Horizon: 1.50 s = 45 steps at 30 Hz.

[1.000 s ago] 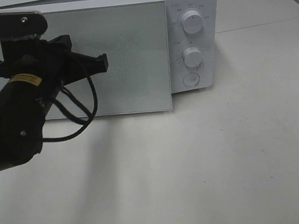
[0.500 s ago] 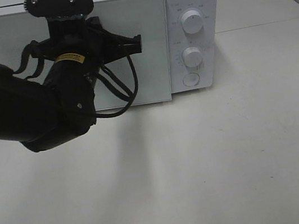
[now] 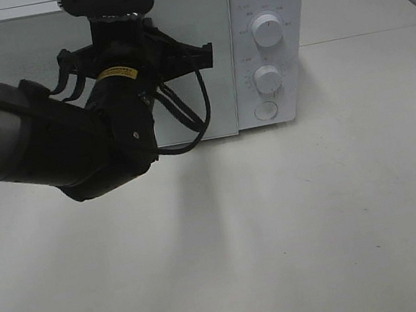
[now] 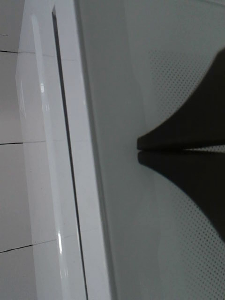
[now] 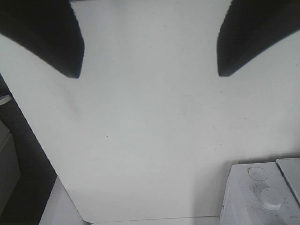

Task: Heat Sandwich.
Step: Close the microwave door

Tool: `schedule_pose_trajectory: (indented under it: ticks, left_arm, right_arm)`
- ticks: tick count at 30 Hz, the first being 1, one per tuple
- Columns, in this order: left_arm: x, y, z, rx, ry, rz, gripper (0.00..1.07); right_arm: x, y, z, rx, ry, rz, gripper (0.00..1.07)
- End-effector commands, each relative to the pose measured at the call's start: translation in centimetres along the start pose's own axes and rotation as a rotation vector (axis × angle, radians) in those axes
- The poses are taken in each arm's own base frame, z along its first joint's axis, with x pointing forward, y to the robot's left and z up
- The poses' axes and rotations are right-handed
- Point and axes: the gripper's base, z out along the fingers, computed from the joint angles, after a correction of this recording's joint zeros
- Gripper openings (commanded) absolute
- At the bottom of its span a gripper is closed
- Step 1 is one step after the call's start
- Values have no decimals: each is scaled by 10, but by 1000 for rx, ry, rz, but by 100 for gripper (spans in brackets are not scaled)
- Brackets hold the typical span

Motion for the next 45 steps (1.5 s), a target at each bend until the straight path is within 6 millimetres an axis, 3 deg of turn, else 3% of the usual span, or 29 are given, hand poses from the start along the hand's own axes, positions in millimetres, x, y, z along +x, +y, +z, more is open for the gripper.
schedule_pose_trajectory:
  ticks: [1, 18, 27, 40, 45]
  left_arm:
    - [0, 5, 11, -31, -9, -12, 0]
    - [-3, 3, 13, -27, -12, -21, 0]
    - [-24, -4, 4, 66, 74, -83, 0]
    - [-42, -18, -14, 331, 294, -92, 0]
    - [-46, -24, -26, 530, 372, 73, 0]
  right_arm:
    - [2, -1, -3, 5, -30, -4, 76]
    - [2, -1, -3, 5, -30, -4, 76]
    - [2, -1, -3, 5, -30, -4, 76]
    - [2, -1, -3, 5, -30, -4, 75]
    - [2, -1, -3, 5, -30, -4, 75]
